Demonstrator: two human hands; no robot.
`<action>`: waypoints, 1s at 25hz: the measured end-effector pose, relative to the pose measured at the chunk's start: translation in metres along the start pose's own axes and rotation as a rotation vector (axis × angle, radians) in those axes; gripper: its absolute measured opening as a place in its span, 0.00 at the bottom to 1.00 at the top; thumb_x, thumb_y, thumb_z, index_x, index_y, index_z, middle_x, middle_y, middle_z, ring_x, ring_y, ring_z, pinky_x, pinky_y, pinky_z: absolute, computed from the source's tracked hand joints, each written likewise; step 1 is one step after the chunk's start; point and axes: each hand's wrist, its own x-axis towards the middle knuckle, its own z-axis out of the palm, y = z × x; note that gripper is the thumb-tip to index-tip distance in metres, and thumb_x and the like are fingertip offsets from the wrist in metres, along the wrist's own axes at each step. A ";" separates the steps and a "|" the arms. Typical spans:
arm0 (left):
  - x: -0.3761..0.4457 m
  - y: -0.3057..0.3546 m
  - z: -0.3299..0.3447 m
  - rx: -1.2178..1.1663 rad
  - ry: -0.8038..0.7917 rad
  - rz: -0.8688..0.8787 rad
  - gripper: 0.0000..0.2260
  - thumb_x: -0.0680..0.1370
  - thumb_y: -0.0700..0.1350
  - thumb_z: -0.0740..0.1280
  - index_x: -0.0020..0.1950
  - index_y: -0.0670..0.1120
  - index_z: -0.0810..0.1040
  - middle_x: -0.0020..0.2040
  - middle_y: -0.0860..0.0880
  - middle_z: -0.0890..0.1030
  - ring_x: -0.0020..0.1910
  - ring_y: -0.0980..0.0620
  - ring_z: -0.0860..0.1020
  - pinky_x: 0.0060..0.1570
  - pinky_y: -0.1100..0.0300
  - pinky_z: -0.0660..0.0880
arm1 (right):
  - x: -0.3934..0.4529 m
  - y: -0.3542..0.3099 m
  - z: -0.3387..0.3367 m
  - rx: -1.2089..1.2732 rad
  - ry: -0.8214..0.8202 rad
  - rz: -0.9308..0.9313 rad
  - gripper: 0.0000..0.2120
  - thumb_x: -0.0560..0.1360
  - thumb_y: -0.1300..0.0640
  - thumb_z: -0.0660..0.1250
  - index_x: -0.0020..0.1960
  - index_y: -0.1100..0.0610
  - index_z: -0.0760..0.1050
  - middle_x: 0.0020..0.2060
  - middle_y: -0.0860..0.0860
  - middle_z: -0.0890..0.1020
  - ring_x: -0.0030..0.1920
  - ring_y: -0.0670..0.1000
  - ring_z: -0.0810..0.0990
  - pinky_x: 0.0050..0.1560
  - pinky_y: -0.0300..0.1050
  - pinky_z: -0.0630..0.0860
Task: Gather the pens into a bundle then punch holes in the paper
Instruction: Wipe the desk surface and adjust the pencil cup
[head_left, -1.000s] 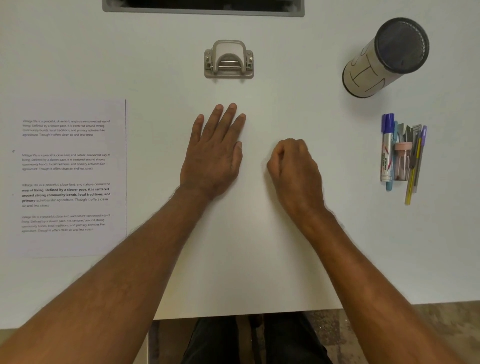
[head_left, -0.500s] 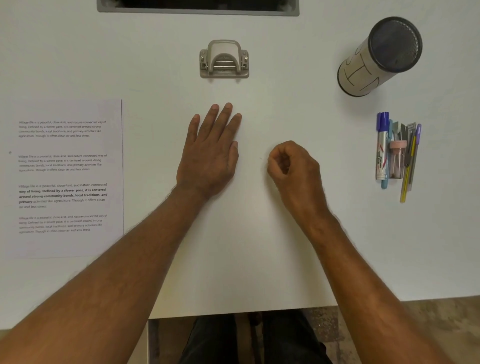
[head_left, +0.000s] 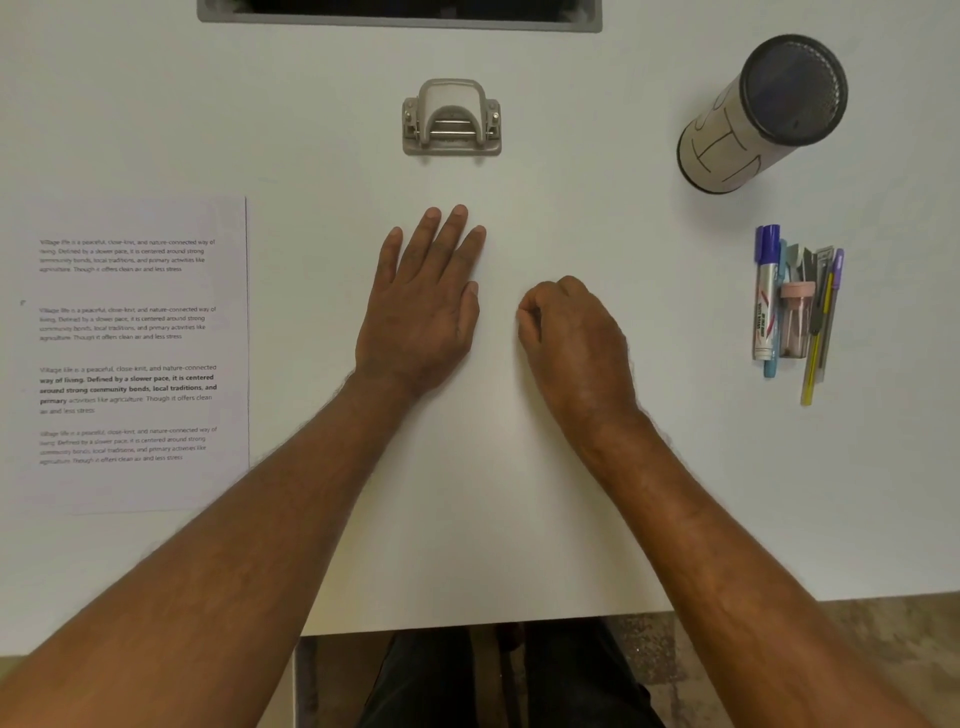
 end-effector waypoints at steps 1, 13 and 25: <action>0.000 0.000 0.000 0.000 -0.001 -0.001 0.25 0.86 0.50 0.49 0.84 0.49 0.57 0.85 0.49 0.55 0.85 0.47 0.52 0.82 0.43 0.50 | 0.001 -0.002 0.001 -0.037 -0.016 -0.003 0.07 0.84 0.57 0.60 0.52 0.56 0.76 0.47 0.52 0.77 0.46 0.53 0.76 0.46 0.53 0.79; -0.001 0.002 -0.001 -0.012 0.013 0.000 0.25 0.85 0.49 0.51 0.83 0.48 0.60 0.85 0.49 0.58 0.84 0.47 0.54 0.82 0.43 0.50 | 0.025 0.036 -0.061 0.890 0.278 0.460 0.03 0.79 0.64 0.68 0.49 0.58 0.78 0.41 0.53 0.84 0.39 0.49 0.85 0.49 0.51 0.85; -0.001 0.001 0.002 -0.009 0.046 0.009 0.25 0.85 0.49 0.51 0.83 0.48 0.61 0.84 0.49 0.59 0.84 0.46 0.55 0.82 0.42 0.52 | 0.110 0.093 -0.153 0.183 0.484 0.244 0.06 0.80 0.56 0.67 0.55 0.54 0.82 0.50 0.48 0.85 0.47 0.45 0.83 0.53 0.40 0.81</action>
